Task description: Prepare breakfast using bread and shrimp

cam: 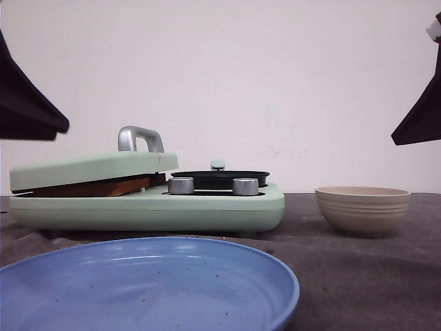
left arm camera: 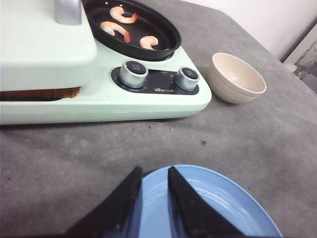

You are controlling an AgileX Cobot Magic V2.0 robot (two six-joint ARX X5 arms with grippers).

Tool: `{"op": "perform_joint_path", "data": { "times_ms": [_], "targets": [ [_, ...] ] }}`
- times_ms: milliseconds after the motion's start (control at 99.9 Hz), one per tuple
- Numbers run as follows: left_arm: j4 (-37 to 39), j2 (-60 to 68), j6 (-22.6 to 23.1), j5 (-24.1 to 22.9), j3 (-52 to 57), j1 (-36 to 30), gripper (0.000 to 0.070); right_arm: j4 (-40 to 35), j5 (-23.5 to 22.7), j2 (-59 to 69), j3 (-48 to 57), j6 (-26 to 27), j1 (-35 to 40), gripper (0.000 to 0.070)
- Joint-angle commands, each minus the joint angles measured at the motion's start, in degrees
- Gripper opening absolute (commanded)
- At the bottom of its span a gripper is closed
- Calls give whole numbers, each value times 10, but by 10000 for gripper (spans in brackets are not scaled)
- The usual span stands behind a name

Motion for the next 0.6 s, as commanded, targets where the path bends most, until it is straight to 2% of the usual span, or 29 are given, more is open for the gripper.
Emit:
{"op": "perform_joint_path", "data": {
  "times_ms": [0,70,130,200,280,410,550,591],
  "targets": [
    [-2,-24,6,-1,-1,13,0,6,2,1,1,2,5,0],
    [-1,-60,46,0,-9,43,0,6,2,1,1,2,5,0],
    [0,-88,113,0,-20,82,0,6,2,1,1,2,5,0],
    [4,-120,171,0,-40,133,0,6,2,1,1,2,5,0],
    [3,-150,195,15,-61,190,0,6,2,1,1,2,5,0],
    [4,-205,222,87,-104,291,0,6,2,1,1,2,5,0],
    [7,-256,236,123,-147,366,0,6,2,1,1,2,5,0],
    [-15,-270,236,138,-149,383,0,6,2,1,1,2,5,0]
  ]
}}
